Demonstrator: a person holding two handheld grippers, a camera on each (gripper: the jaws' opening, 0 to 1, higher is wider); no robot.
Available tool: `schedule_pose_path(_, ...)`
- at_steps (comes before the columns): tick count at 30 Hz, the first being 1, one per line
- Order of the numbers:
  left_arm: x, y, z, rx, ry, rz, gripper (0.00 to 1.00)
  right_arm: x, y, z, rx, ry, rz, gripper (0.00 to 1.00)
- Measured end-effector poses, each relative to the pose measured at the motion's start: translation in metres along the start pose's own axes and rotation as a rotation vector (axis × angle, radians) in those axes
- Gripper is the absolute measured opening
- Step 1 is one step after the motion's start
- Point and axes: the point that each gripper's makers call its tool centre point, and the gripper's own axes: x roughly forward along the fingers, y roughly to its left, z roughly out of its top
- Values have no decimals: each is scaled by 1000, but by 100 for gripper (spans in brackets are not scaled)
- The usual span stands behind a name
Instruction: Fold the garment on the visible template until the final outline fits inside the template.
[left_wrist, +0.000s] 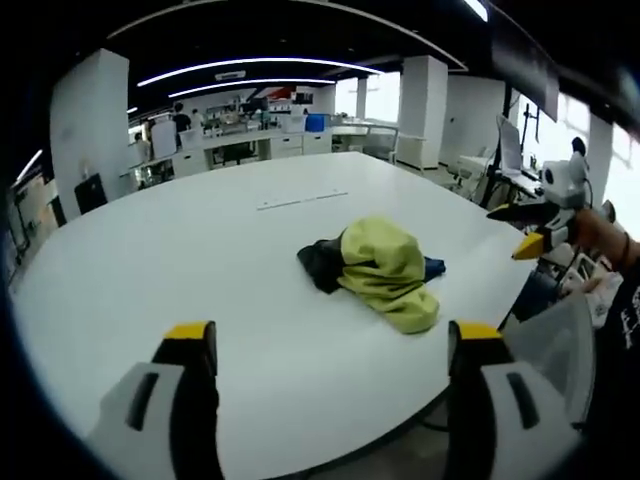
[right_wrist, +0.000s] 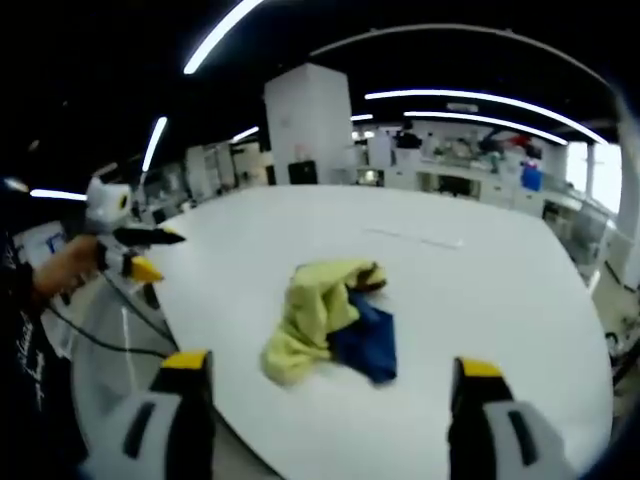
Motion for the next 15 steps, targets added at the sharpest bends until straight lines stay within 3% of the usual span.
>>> schedule_pose_path(4,1,-3,0,13,3,-2,90,2,-3,-3,4,3,3,99)
schedule_pose_path(15,11,7,7,47,10,-1,82,6,-16,4,5,-21,-13,86)
